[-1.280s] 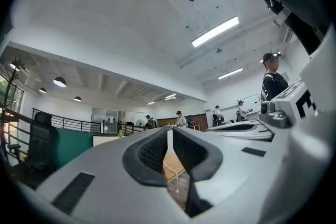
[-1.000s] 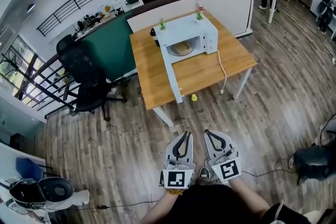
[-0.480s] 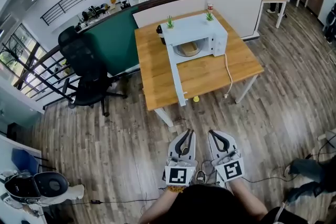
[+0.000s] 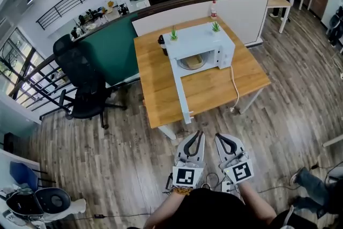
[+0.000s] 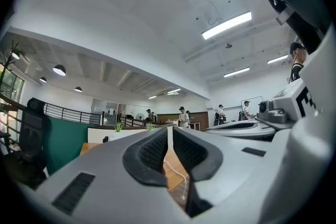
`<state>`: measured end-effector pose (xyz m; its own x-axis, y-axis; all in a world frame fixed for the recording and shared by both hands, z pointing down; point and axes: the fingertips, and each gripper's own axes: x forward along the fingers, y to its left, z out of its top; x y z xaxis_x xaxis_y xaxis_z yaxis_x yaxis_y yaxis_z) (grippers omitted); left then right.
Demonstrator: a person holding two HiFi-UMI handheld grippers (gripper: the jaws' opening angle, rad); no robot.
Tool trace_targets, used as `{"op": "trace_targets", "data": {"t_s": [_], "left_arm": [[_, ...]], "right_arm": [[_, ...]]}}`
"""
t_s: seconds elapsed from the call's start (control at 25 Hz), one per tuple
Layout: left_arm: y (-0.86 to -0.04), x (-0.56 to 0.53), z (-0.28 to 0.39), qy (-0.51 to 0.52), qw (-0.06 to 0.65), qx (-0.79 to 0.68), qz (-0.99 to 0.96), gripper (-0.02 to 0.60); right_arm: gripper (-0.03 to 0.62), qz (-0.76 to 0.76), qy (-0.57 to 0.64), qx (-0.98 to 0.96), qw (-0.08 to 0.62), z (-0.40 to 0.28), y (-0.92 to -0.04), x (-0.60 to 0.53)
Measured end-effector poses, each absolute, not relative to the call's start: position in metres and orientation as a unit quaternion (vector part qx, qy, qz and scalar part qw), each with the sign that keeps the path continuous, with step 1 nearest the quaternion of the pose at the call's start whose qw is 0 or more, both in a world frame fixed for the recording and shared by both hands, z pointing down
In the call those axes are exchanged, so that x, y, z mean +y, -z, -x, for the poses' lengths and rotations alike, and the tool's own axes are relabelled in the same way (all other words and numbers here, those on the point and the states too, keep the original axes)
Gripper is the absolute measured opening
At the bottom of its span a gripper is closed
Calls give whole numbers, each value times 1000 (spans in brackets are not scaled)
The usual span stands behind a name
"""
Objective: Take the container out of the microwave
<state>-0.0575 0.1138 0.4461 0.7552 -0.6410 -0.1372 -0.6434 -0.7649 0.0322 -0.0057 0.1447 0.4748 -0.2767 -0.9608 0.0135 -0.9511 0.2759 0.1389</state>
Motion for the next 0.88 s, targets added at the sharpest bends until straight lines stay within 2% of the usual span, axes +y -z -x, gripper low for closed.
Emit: {"op": "trace_targets", "data": {"t_s": [0.88], "left_arm": [[-439,-3,69,-94,3,344,934,47]], "right_arm": [[7,-626,-39,-779,24,-15,-491,32]]}}
